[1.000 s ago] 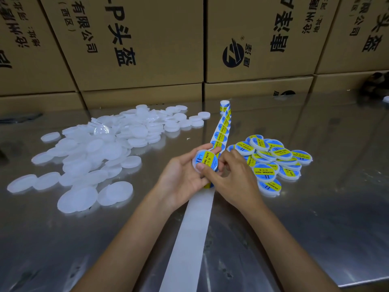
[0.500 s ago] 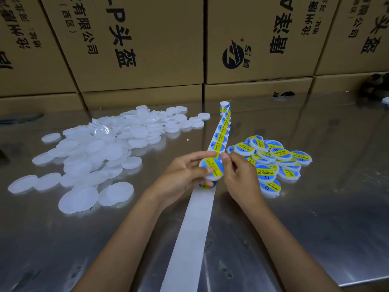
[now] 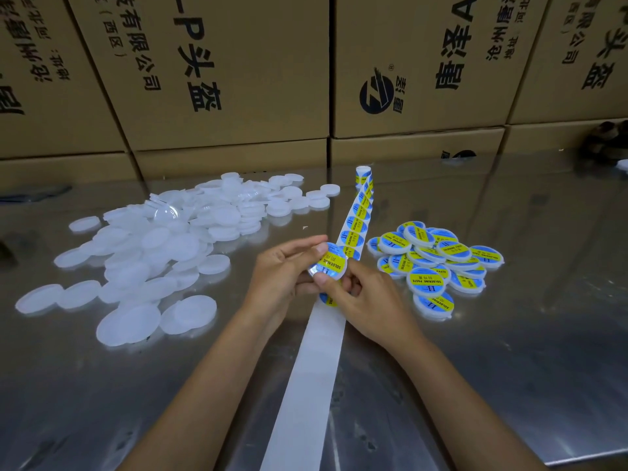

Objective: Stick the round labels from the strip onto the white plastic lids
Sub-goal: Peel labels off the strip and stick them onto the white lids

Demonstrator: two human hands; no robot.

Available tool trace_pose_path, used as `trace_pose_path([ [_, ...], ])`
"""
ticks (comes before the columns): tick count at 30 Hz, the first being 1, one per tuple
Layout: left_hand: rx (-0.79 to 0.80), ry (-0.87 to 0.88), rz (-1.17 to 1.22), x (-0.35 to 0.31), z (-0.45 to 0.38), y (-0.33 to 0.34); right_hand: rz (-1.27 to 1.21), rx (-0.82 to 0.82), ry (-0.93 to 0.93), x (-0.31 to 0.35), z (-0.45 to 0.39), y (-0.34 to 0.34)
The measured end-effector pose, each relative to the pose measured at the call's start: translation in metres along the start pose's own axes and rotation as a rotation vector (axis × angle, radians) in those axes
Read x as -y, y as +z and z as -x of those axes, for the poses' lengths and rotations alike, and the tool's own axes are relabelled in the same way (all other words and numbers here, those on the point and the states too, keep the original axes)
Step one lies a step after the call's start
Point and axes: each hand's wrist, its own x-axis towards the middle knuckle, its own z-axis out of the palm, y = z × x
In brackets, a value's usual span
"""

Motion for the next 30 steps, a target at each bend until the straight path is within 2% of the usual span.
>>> trace_pose_path([
  [3,0.071,-0.001,0.043,-0.0013,-0.0013,-0.0015,-0.115,0.017,0.037,0.0031,0.0021,0.0018],
  [10,0.316,0.005,0.044,0.0023,-0.0039,-0.001,-0.018,-0.141,0.1,-0.0015,0.0007,-0.0038],
  [12,0.281,0.025,-0.007,0.0021,-0.0031,0.0002,-0.033,-0.153,0.121,-0.0019,0.0004,-0.0033],
  [17,0.061,0.045,-0.04,0.0021,-0.0003,0.003,-0.005,-0.129,0.118,-0.0028,-0.0012,-0.0019],
  [23,-0.045,0.048,-0.035,0.006,0.0011,0.0046,0.152,-0.038,0.077,-0.0026,-0.0018,-0.0013],
  [27,0.026,-0.002,-0.011,0.0048,-0.0006,0.0035,0.269,-0.118,0.017,-0.0018,0.0012,-0.0049],
  [30,0.129,-0.036,-0.003,0.0044,0.0001,0.004,0.305,-0.201,0.048,-0.0008,-0.0009,-0.0072],
])
